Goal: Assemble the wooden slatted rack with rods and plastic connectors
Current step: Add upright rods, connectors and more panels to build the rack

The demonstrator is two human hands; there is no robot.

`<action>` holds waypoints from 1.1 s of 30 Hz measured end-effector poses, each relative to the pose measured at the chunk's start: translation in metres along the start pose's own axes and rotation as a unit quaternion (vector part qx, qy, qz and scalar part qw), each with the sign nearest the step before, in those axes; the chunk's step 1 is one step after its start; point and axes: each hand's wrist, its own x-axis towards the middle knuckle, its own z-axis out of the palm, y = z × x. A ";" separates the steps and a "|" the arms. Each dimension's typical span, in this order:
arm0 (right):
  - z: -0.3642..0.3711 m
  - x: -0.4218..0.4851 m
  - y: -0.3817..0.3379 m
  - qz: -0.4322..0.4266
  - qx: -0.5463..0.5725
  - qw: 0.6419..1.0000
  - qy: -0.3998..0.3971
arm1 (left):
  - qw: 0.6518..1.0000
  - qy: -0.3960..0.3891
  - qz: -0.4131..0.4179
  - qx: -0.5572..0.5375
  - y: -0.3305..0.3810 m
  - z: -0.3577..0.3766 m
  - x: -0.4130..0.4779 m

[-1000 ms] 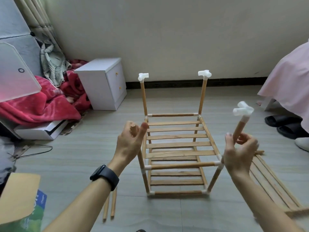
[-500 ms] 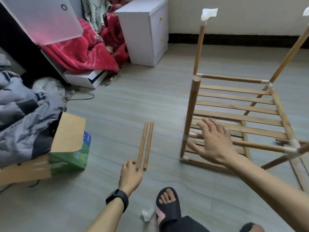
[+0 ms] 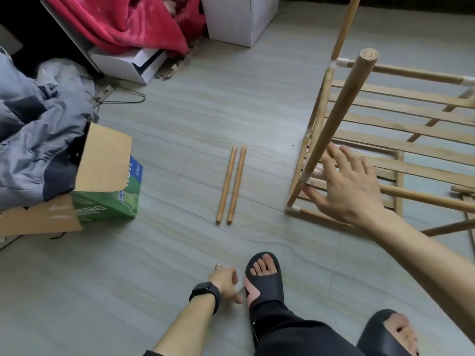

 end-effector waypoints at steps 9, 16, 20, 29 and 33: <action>-0.010 0.000 0.002 -0.009 -0.001 0.999 -0.042 | 0.995 0.087 0.000 -0.049 -0.005 -0.025 0.011; -0.054 0.009 0.014 0.002 0.162 0.964 -0.213 | 0.921 0.099 0.172 -0.336 0.051 -0.128 -0.075; -0.095 0.007 0.028 0.036 0.338 0.923 -0.179 | 0.825 0.110 0.347 -0.431 0.121 -0.202 -0.168; -0.238 -0.006 0.023 0.040 0.632 0.763 0.126 | 0.652 0.085 0.541 -0.524 0.254 -0.273 -0.309; -0.257 -0.018 0.002 -0.009 0.640 0.754 0.151 | 0.635 0.028 0.532 -0.560 0.269 -0.249 -0.299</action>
